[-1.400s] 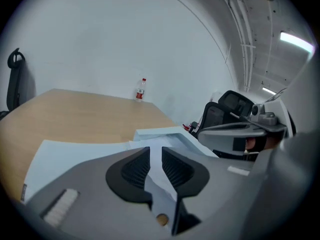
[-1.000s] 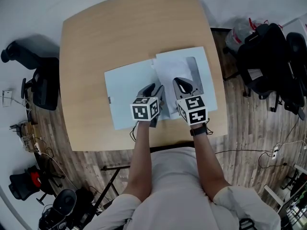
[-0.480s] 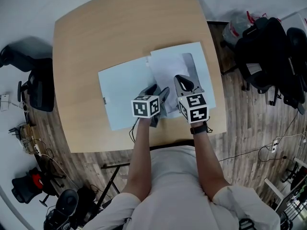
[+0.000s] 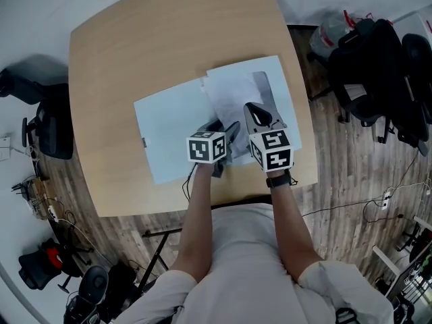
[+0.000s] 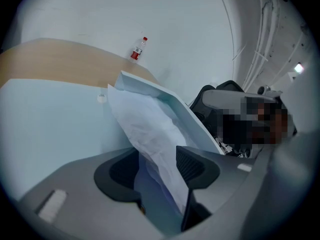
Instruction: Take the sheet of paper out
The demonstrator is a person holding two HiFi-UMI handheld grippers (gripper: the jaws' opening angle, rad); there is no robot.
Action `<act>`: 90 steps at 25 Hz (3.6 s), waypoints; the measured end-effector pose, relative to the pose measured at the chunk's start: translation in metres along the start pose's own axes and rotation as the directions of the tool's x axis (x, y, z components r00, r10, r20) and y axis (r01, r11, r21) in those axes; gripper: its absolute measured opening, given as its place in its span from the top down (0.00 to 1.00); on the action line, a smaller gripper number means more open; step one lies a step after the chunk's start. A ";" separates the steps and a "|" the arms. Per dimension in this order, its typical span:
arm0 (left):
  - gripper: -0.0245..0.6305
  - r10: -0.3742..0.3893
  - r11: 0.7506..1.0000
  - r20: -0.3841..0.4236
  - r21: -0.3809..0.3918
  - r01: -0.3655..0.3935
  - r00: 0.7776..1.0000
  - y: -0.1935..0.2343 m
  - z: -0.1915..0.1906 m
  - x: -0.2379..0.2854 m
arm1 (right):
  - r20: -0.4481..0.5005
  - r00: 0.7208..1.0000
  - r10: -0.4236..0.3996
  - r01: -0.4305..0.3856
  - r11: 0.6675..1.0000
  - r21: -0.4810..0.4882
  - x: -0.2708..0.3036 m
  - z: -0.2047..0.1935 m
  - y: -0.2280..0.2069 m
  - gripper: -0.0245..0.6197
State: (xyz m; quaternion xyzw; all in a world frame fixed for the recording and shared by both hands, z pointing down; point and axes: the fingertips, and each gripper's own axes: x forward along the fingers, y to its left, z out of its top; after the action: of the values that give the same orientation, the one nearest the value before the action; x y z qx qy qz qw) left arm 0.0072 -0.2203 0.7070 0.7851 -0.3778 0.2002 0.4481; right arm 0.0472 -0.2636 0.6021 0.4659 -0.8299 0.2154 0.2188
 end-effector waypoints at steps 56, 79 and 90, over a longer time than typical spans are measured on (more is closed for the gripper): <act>0.95 0.172 0.979 0.227 -0.143 -0.142 0.959 0.045 0.034 -0.106 | 0.078 0.994 0.074 -0.065 0.991 -0.115 -0.022 0.048 0.063 0.94; 0.95 0.140 0.990 0.345 -0.058 -0.127 0.928 0.023 0.077 -0.163 | 0.143 0.987 0.069 -0.048 0.988 -0.146 -0.047 0.068 0.079 0.94; 0.95 0.124 0.990 0.417 0.012 -0.142 0.900 0.006 0.114 -0.201 | 0.169 0.984 0.054 -0.029 0.989 -0.146 -0.056 0.078 0.078 0.94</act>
State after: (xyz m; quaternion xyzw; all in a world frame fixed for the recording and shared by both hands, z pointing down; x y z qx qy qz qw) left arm -0.1279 -0.2366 0.5203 0.7913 -0.5128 0.0667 0.3261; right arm -0.0067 -0.2322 0.4952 0.4486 -0.8685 0.1184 0.1744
